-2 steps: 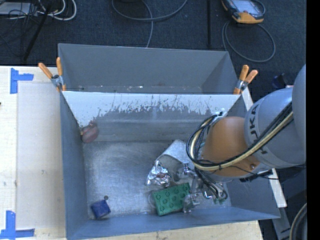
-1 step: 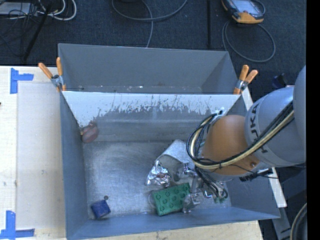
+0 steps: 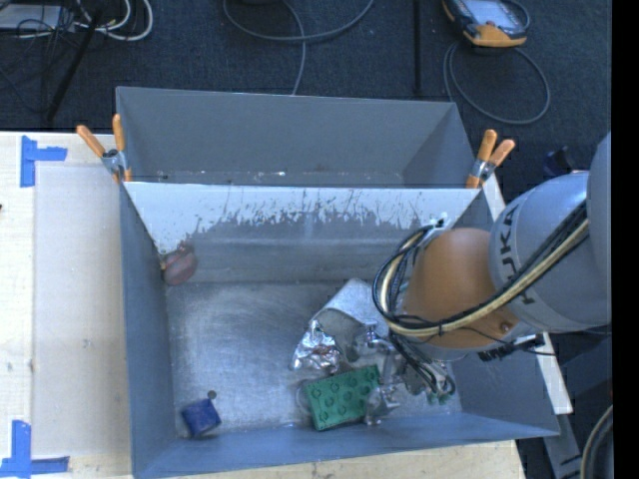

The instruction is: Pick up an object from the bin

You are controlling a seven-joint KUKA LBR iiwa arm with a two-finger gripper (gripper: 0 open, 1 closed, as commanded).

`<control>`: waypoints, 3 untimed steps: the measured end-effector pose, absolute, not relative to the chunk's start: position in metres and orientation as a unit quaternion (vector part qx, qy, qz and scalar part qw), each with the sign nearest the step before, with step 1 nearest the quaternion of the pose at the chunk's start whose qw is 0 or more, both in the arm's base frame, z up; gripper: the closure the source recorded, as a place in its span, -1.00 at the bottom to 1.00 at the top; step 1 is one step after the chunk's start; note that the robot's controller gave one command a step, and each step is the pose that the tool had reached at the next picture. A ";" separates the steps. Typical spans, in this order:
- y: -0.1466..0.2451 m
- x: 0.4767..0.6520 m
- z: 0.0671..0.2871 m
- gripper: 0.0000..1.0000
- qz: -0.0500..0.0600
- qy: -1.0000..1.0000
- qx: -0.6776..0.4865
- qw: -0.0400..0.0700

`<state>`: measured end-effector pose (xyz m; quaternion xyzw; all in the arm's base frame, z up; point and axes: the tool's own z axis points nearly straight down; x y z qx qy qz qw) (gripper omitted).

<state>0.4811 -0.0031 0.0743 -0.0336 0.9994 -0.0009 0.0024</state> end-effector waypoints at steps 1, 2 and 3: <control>-0.003 0.482 0.075 -1.00 -0.001 0.999 -0.036 0.002; -0.003 0.483 0.075 1.00 0.000 0.999 -0.037 0.004; -0.002 0.483 0.076 1.00 0.000 0.999 -0.041 0.001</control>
Offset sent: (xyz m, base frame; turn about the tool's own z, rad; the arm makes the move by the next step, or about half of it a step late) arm 0.0000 0.0000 0.0000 0.0000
